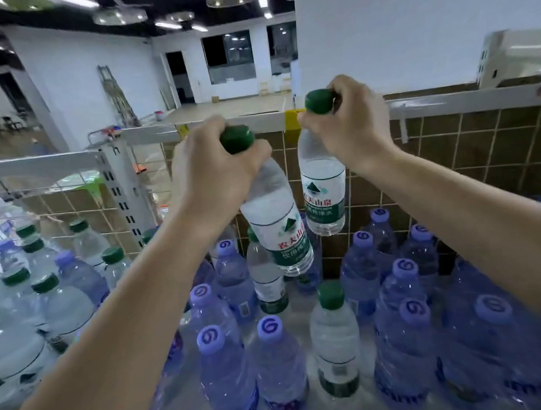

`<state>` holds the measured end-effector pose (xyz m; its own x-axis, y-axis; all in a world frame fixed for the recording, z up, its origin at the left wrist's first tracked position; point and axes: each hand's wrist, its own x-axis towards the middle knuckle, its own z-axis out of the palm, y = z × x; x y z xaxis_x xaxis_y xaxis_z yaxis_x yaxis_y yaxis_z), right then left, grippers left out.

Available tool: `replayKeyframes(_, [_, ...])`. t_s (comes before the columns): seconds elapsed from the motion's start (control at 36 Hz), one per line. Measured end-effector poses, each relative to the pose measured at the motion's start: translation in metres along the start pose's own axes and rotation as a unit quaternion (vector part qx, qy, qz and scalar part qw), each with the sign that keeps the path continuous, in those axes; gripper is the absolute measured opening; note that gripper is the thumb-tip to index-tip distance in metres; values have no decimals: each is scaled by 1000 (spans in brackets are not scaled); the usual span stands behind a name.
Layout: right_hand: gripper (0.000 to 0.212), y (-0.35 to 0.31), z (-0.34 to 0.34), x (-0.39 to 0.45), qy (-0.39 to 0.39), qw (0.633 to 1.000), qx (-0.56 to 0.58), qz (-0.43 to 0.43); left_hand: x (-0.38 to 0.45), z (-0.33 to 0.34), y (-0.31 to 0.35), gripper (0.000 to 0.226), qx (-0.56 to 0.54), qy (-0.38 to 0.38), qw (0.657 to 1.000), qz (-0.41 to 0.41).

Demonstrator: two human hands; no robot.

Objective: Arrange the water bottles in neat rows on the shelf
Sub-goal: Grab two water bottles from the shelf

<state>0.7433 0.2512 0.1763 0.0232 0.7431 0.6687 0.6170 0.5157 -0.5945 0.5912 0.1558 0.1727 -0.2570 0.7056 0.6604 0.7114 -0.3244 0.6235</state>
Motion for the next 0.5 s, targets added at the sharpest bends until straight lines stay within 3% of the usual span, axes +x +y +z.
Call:
replayKeyframes(0.11, [23, -43, -1, -2, 15, 998, 29, -45, 4, -45, 13, 15, -20, 65, 997, 33])
replayKeyframes(0.36, [24, -144, 30, -36, -6, 990, 82, -110, -2, -156, -8, 13, 29, 107, 992, 64])
replayKeyframes(0.5, [31, -205, 62, -59, -19, 988, 112, -100, -11, -227, -40, 26, 35, 95, 993, 63])
